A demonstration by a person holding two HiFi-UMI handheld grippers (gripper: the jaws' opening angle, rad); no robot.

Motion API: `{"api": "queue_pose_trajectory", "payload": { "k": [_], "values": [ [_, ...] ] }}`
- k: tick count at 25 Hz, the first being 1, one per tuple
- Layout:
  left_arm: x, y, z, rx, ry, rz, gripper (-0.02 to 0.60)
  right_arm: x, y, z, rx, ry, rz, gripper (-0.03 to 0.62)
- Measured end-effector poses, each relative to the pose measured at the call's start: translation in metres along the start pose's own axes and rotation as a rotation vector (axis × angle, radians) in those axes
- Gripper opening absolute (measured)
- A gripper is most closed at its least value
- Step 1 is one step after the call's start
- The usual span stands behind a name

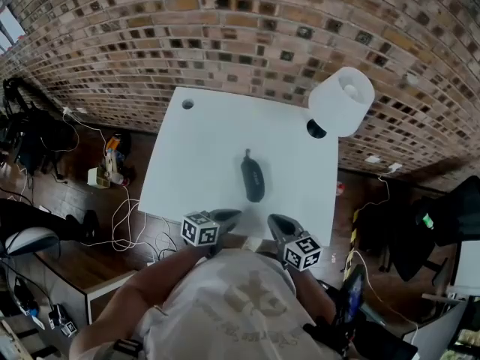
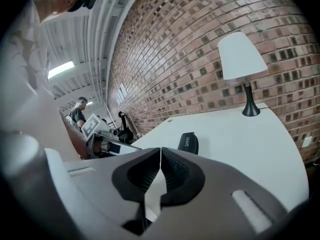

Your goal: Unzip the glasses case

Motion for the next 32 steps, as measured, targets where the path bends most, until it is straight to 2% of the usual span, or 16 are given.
{"api": "queue_pose_trajectory", "payload": {
  "k": [3, 6, 10, 13, 15, 21, 24, 32],
  "values": [
    [-0.004, 0.022, -0.008, -0.024, -0.076, -0.016, 0.008, -0.006, 0.004, 0.015, -0.029, 0.004, -0.008, 0.011],
    [-0.010, 0.035, -0.019, -0.065, -0.126, -0.031, 0.040, -0.007, 0.004, 0.033, -0.048, 0.021, -0.011, 0.011],
    [-0.023, 0.041, -0.044, -0.166, -0.235, 0.027, 0.069, -0.009, 0.000, 0.050, -0.063, 0.036, -0.019, 0.011],
    [-0.037, 0.045, -0.065, -0.261, -0.301, 0.071, 0.136, -0.012, -0.003, 0.065, -0.074, 0.047, -0.016, 0.011],
    [-0.043, 0.051, -0.075, -0.302, -0.327, 0.071, 0.174, -0.012, -0.007, 0.075, -0.074, 0.053, -0.020, 0.011],
    [-0.053, 0.080, -0.094, -0.345, -0.364, -0.079, 0.279, -0.013, -0.013, 0.092, -0.057, 0.090, -0.011, 0.011],
    [-0.056, 0.093, -0.099, -0.356, -0.350, -0.162, 0.293, -0.015, -0.014, 0.096, -0.047, 0.102, -0.002, 0.011],
    [-0.054, 0.117, -0.104, -0.316, -0.405, -0.219, 0.359, -0.015, -0.022, 0.108, -0.001, 0.150, 0.028, 0.011]
  ]
}}
Point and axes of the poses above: the fingertips, and each gripper's own axes: y forward along the fingers, z to its right, x out of its underside, the point moved 7 cm from there along -y, backward along the fingers, and after that the axes turned 6 degrees about y, right-handed, at the moved point
